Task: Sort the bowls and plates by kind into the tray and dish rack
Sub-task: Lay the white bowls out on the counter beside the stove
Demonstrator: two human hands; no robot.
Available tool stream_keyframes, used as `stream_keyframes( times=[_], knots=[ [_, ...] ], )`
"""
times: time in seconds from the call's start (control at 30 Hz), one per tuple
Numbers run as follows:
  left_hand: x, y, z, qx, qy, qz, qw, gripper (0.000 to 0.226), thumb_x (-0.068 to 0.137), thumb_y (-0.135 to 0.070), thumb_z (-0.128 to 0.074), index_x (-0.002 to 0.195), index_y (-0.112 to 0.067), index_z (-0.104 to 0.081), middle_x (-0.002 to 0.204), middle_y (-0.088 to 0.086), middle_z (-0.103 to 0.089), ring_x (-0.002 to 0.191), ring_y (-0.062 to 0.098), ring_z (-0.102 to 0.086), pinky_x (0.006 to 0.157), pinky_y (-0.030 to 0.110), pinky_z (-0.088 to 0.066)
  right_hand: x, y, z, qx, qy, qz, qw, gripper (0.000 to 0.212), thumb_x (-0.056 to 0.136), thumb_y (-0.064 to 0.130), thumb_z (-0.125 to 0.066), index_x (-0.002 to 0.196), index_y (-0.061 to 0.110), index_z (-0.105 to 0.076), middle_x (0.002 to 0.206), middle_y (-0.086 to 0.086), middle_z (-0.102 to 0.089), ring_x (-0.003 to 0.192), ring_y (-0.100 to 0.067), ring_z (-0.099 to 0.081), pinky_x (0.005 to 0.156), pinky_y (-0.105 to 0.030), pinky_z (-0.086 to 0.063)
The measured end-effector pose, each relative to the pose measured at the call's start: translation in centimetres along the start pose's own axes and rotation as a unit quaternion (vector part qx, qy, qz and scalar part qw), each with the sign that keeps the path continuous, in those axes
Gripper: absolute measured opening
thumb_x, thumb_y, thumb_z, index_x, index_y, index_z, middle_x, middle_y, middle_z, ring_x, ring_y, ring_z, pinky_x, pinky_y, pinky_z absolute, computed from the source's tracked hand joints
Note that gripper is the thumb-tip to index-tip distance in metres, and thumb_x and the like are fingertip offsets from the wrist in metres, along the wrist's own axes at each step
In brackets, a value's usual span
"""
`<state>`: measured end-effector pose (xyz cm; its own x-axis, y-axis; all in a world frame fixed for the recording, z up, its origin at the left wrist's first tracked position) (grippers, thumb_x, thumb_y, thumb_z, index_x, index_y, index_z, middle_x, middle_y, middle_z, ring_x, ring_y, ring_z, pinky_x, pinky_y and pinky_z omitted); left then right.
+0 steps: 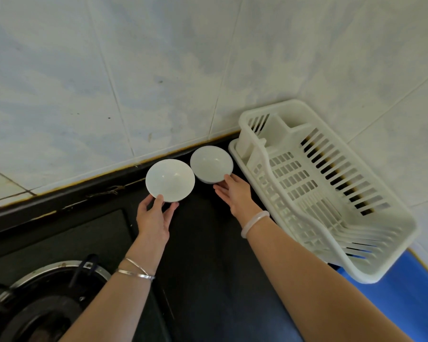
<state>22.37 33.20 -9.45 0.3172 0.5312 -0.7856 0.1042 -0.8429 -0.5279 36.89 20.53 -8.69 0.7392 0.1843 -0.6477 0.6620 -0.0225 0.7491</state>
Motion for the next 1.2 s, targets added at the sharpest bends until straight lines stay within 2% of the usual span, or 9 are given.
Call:
stream_keyframes(
  times=[0.17, 0.3, 0.4, 0.57, 0.73, 0.93, 1.0, 1.1, 1.2],
  knots=[
    [-1.0, 0.1, -0.1, 0.036, -0.017, -0.023, 0.999, 0.042, 0.09, -0.013, -0.056, 0.131, -0.02, -0.049, 0.134, 0.007, -0.052, 0.103, 0.022, -0.063, 0.087, 0.032, -0.054, -1.1, 0.4, 0.5, -0.066, 0.039, -0.019, 0.997, 0.049, 0.099, 0.028, -0.043, 0.146, 0.016, -0.031, 0.138, -0.013, -0.051, 0.116, -0.031, -0.058, 0.09, -0.038, -0.051],
    [-2.4, 0.1, 0.5, 0.086, 0.011, -0.051, 0.995, 0.044, 0.092, -0.012, -0.053, 0.135, -0.015, -0.045, 0.134, 0.009, -0.052, 0.117, 0.021, -0.056, 0.098, 0.033, -0.049, -2.7, 0.9, 1.5, -0.137, 0.046, 0.012, 0.989, 0.048, 0.1, 0.03, -0.042, 0.144, 0.015, -0.033, 0.14, -0.011, -0.05, 0.114, -0.029, -0.059, 0.091, -0.037, -0.051],
    [-4.1, 1.0, 1.7, 0.156, 0.04, -0.066, 0.985, 0.046, 0.092, -0.01, -0.053, 0.136, -0.012, -0.043, 0.133, 0.011, -0.052, 0.117, 0.021, -0.055, 0.099, 0.033, -0.047, -5.0, 1.2, 3.1, -0.188, 0.048, 0.047, 0.98, 0.042, 0.1, 0.029, -0.041, 0.14, 0.016, -0.041, 0.131, -0.008, -0.057, 0.101, -0.022, -0.063, 0.081, -0.029, -0.053],
    [-8.8, 4.5, 3.2, 0.308, 0.124, -0.089, 0.939, 0.036, 0.091, -0.012, -0.054, 0.127, -0.011, -0.053, 0.119, 0.007, -0.058, 0.104, 0.016, -0.059, 0.088, 0.027, -0.049, -10.9, 0.8, 8.0, -0.288, 0.039, 0.103, 0.951, 0.031, 0.099, 0.028, -0.043, 0.126, 0.018, -0.054, 0.107, 0.002, -0.066, 0.087, -0.011, -0.065, 0.071, -0.022, -0.053],
    [-15.0, 10.3, 5.2, 0.46, 0.238, -0.126, 0.846, 0.026, 0.091, -0.014, -0.055, 0.116, -0.013, -0.061, 0.094, -0.002, -0.064, 0.087, 0.01, -0.064, 0.071, 0.016, -0.05, -18.1, -1.0, 16.0, -0.368, -0.016, 0.121, 0.922, 0.024, 0.097, 0.029, -0.045, 0.113, 0.021, -0.062, 0.088, 0.009, -0.065, 0.075, -0.009, -0.063, 0.072, -0.026, -0.052],
    [-22.5, 18.1, 7.7, 0.619, 0.344, -0.174, 0.684, 0.022, 0.089, -0.018, -0.057, 0.11, -0.017, -0.065, 0.094, 0.0, -0.067, 0.085, 0.015, -0.067, 0.085, 0.034, -0.054, -27.0, -5.5, 26.6, -0.547, -0.164, 0.131, 0.81, 0.025, 0.093, 0.031, -0.051, 0.113, 0.024, -0.064, 0.11, -0.003, -0.067, 0.104, -0.025, -0.059, 0.08, -0.032, -0.044],
    [-24.6, 20.4, 8.6, 0.649, 0.362, -0.195, 0.641, 0.024, 0.088, -0.022, -0.059, 0.11, -0.018, -0.066, 0.099, 0.002, -0.07, 0.086, 0.015, -0.065, 0.085, 0.031, -0.052, -29.5, -7.4, 29.4, -0.579, -0.19, 0.123, 0.784, 0.026, 0.093, 0.029, -0.052, 0.116, 0.022, -0.062, 0.114, -0.005, -0.063, 0.105, -0.027, -0.058, 0.078, -0.032, -0.043],
    [-26.6, 23.0, 9.9, 0.68, 0.371, -0.215, 0.594, 0.028, 0.085, -0.029, -0.062, 0.112, -0.022, -0.065, 0.105, -0.003, -0.07, 0.093, 0.01, -0.063, 0.084, 0.023, -0.048, -32.1, -10.1, 32.5, -0.608, -0.202, 0.087, 0.763, 0.03, 0.091, 0.027, -0.054, 0.12, 0.02, -0.059, 0.117, -0.005, -0.058, 0.106, -0.028, -0.057, 0.073, -0.031, -0.042],
    [-27.7, 24.4, 10.6, 0.696, 0.364, -0.237, 0.572, 0.033, 0.084, -0.029, -0.063, 0.116, -0.02, -0.063, 0.113, -0.003, -0.066, 0.104, 0.012, -0.061, 0.085, 0.022, -0.044, -33.5, -11.7, 34.0, -0.6, -0.216, 0.065, 0.768, 0.028, 0.088, 0.025, -0.057, 0.115, 0.018, -0.059, 0.112, -0.005, -0.059, 0.102, -0.029, -0.058, 0.075, -0.031, -0.044]
  ],
)
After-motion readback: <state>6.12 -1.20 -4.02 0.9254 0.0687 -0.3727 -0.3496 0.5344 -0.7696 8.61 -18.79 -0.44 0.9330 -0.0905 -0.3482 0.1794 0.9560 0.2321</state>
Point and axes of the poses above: each hand's wrist, its own x-axis towards the middle knuckle, its own z-axis out of the back of the hand, y = z × x, the point moved 3 cm from there along x, towards the middle knuckle
